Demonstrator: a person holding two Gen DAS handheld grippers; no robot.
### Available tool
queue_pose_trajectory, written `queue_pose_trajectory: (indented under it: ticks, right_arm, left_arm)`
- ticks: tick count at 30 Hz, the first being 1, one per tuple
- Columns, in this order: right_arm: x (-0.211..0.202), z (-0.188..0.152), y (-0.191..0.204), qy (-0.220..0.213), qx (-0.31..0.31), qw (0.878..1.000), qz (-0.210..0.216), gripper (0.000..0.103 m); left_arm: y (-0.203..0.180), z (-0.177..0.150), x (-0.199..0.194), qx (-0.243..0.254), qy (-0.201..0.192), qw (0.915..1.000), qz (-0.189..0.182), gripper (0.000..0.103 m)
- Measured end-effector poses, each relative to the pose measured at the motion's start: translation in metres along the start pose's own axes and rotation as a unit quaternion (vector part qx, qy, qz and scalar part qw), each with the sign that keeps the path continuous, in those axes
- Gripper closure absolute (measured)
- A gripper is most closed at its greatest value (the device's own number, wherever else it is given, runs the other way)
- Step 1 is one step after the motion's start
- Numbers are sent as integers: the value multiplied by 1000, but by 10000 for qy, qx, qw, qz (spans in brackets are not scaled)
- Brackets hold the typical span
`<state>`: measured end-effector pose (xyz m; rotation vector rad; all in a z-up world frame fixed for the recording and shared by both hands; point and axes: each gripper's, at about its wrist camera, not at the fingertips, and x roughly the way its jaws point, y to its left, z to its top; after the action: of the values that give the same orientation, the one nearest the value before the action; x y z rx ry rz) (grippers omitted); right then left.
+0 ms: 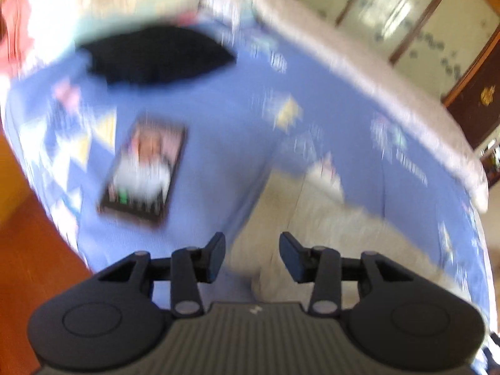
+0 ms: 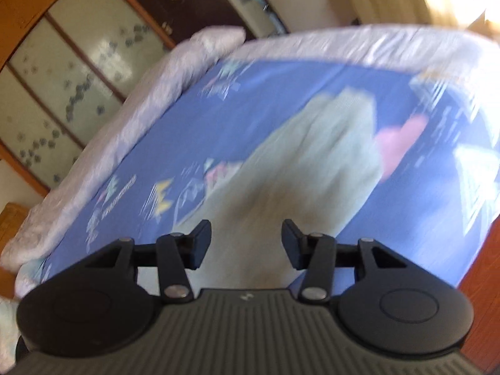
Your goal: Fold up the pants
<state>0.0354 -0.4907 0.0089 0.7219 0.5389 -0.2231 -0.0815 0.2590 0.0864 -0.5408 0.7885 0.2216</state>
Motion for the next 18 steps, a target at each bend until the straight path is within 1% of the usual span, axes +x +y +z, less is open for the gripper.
queue_pose_trajectory:
  ticks: [1, 3, 5, 7, 10, 12, 14, 15, 16, 17, 18]
  right_arm:
    - [-2, 12, -7, -108, 63, 9999, -87, 51]
    - [-4, 31, -18, -290, 163, 9991, -254, 51]
    - [0, 52, -19, -446, 47, 9984, -341, 51]
    - [12, 69, -13, -463, -207, 9972, -543, 50]
    - [43, 82, -9, -271, -752, 9938, -767, 51]
    - [68, 80, -14, -87, -1137, 9871, -1127, 51]
    - [88, 72, -23, 240, -1337, 9817, -1337, 53]
    - [96, 67, -27, 375, -1437, 9794, -1370, 71]
    - [99, 60, -29, 407, -1580, 9761, -1435, 77]
    - [96, 56, -30, 308, -1698, 9744, -1441, 81]
    - [92, 55, -30, 201, -1723, 9750, -1387, 91]
  left_arm:
    - [-7, 7, -4, 52, -119, 9999, -43, 64]
    - [-26, 16, 0, 219, -175, 9994, -179, 64]
    - [-47, 14, 12, 410, -9, 9987, -301, 64]
    - [-70, 3, 30, 669, 257, 9964, -451, 64]
    - [-91, -14, 61, 1008, 557, 9928, -330, 64]
    - [-96, -29, 78, 1099, 809, 9905, -161, 64]
    - [-100, -39, 91, 1262, 966, 9872, 87, 64]
    - [-102, -41, 95, 1379, 976, 9855, 174, 64]
    - [-105, -44, 95, 1501, 968, 9836, 236, 64]
    - [-108, -45, 95, 1582, 970, 9823, 274, 64]
    - [-109, -44, 94, 1606, 989, 9816, 299, 64]
